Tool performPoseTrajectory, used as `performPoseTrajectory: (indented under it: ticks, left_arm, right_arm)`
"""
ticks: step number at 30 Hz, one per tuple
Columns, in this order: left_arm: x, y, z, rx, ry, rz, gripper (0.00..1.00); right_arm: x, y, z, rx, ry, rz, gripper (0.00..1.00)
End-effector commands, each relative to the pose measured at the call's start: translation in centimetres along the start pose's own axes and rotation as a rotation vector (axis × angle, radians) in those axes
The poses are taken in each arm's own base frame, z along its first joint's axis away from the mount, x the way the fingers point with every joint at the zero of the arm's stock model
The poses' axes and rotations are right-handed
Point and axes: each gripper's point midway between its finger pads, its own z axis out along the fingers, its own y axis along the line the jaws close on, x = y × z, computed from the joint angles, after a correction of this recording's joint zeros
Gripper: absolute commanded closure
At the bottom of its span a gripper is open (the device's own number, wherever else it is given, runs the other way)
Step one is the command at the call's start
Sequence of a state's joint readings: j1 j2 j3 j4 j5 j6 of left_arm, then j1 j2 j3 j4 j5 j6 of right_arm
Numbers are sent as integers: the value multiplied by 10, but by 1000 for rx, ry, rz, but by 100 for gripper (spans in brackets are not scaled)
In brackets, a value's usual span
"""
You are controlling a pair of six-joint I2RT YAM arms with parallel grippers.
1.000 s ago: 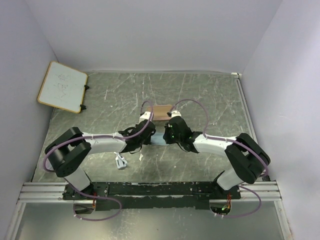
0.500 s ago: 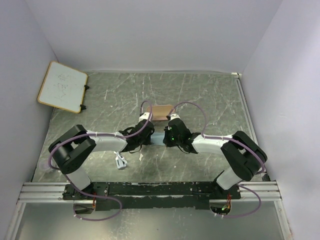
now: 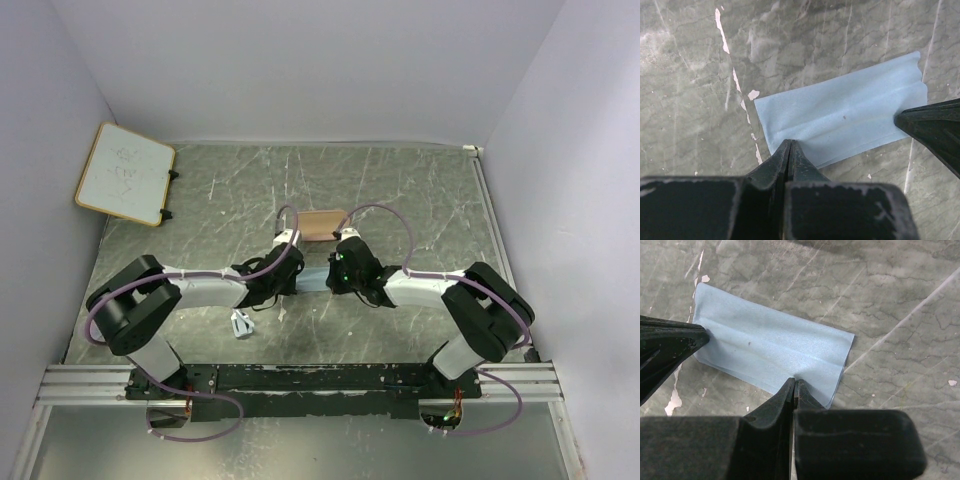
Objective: Organize the sunglasses
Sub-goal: Adjust the glasses cleaning cloth at the center of the board.
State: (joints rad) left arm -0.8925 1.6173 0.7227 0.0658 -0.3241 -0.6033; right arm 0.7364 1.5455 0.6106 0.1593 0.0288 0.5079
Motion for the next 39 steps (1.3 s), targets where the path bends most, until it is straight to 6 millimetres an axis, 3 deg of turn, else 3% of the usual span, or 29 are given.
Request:
performPoseTrajectory:
  ticks: [1,12,21,30,39]
  left_arm:
    - [14,9,-5,-16,53,15,93]
    - [-17,-9,-28,48,-18,-6,93]
    - [6,-12,-9,59,35,-8,93]
    - [24,1,-11,6,105,-9,93]
    - [-23,4,-40,-41,-17,-54,93]
  right_arm:
    - [23,-15,-5,45,69,-18,100]
    - [12,-6,-7,20,51,-26,100]
    - [-3,-1,-8,14,19,-38,100]
    - [7,-3,-5,13,44,-36,100]
    - [-6,0,-14,8,-4,-42,100]
